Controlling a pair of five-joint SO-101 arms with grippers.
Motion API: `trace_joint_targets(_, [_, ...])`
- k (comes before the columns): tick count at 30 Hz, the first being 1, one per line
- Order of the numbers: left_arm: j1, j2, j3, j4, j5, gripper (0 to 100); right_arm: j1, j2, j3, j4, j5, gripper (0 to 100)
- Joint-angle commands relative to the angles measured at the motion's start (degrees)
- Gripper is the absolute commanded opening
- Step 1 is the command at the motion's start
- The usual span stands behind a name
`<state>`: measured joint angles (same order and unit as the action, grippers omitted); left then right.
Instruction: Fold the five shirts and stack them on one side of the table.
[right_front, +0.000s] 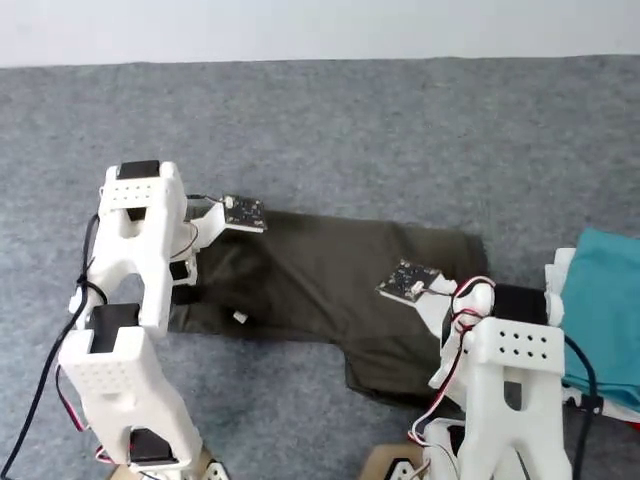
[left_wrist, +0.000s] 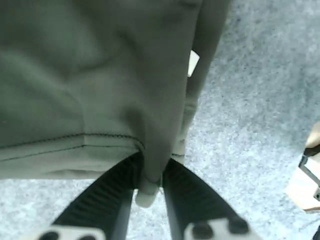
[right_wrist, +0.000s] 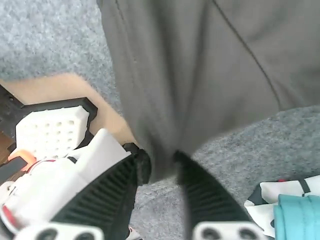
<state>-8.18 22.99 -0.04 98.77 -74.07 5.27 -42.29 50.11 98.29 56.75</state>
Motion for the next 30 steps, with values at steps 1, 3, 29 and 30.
trace_joint_targets(1, [-0.44,-3.69,-0.04,1.58,-0.44,6,1.54,-1.45,-0.53,-0.84,0.35,19.9])
trace_joint_targets(3, [-1.14,-4.13,0.40,1.76,-0.70,6,2.95,-1.45,-0.53,-1.63,0.44,19.9])
trace_joint_targets(29, [-6.95,-4.13,2.33,-4.31,3.16,11,3.91,-1.45,-0.35,-5.32,0.35,19.9])
trace_joint_targets(30, [-7.38,-4.13,2.33,-5.71,4.48,13,3.91,-1.45,-0.35,-5.32,0.35,19.9])
